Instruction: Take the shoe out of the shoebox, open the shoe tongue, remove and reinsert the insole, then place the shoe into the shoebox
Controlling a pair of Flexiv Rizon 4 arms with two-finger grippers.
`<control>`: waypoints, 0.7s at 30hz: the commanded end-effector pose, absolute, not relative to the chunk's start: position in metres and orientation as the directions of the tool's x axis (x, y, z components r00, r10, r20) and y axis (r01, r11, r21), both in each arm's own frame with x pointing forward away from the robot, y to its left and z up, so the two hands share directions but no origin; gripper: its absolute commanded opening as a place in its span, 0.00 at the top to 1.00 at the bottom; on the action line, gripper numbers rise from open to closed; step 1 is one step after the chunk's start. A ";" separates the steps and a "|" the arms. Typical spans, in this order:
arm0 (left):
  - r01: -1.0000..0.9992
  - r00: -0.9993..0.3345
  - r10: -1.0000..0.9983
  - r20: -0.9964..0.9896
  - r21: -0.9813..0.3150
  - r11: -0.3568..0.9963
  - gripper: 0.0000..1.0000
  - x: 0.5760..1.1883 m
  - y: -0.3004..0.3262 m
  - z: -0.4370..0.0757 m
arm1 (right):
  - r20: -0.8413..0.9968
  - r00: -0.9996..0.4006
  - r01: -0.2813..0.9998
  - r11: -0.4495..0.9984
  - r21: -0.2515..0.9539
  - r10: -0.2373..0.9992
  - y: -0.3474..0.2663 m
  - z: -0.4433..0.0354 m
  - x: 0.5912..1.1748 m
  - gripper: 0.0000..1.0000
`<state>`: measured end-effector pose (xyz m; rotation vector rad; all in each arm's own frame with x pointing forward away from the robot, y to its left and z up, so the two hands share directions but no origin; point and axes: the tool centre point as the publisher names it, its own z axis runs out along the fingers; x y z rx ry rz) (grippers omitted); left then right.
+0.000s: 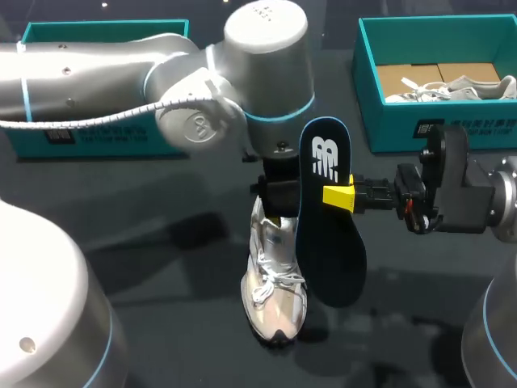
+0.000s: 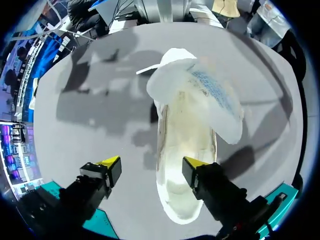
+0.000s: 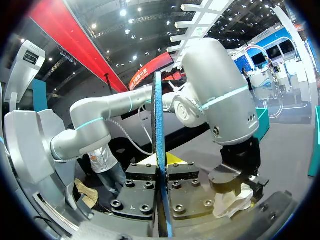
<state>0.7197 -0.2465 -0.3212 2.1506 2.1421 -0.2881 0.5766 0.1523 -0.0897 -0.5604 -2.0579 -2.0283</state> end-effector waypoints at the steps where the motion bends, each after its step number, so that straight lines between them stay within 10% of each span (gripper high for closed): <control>1: 0.999 -0.019 0.933 -0.359 -0.052 0.000 0.00 0.722 -0.227 -0.282 | 0.397 -0.907 0.399 -0.013 0.917 0.137 0.151 -0.088 0.571 1.00; 21: 0.990 -0.128 0.744 -0.655 -0.125 0.060 0.00 0.735 -0.236 -0.238 | 0.397 -0.907 0.399 -0.013 0.917 0.137 0.151 -0.088 0.571 1.00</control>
